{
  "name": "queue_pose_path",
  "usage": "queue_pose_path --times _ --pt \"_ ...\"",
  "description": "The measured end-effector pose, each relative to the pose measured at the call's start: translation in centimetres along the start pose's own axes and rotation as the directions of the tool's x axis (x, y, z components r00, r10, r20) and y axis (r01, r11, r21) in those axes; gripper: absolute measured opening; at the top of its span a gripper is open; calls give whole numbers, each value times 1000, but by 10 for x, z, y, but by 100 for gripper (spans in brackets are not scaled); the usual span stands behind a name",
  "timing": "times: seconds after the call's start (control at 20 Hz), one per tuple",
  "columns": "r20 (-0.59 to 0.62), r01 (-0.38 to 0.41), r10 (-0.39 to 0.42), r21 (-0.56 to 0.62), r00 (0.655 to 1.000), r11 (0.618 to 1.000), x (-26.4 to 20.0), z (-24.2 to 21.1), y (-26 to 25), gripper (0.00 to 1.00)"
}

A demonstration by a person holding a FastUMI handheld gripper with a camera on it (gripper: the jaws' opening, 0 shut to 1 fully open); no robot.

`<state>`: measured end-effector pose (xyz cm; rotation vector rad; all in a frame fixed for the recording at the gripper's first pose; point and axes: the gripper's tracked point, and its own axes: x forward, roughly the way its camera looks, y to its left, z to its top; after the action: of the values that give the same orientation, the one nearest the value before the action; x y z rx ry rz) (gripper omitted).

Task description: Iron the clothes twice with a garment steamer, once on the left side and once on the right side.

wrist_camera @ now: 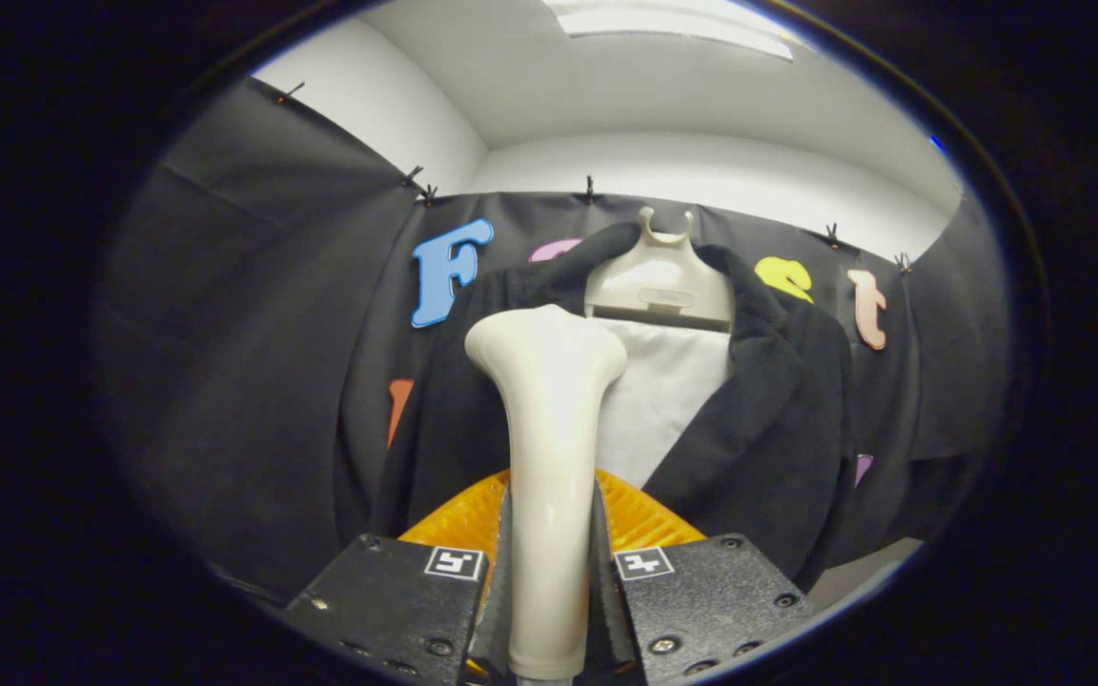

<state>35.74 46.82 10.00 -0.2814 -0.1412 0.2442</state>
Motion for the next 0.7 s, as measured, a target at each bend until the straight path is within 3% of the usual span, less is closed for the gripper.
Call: queue_pose_path --times 0.7 --pt "-211 -6 1 -21 977 1000 -62 -111 13 37"
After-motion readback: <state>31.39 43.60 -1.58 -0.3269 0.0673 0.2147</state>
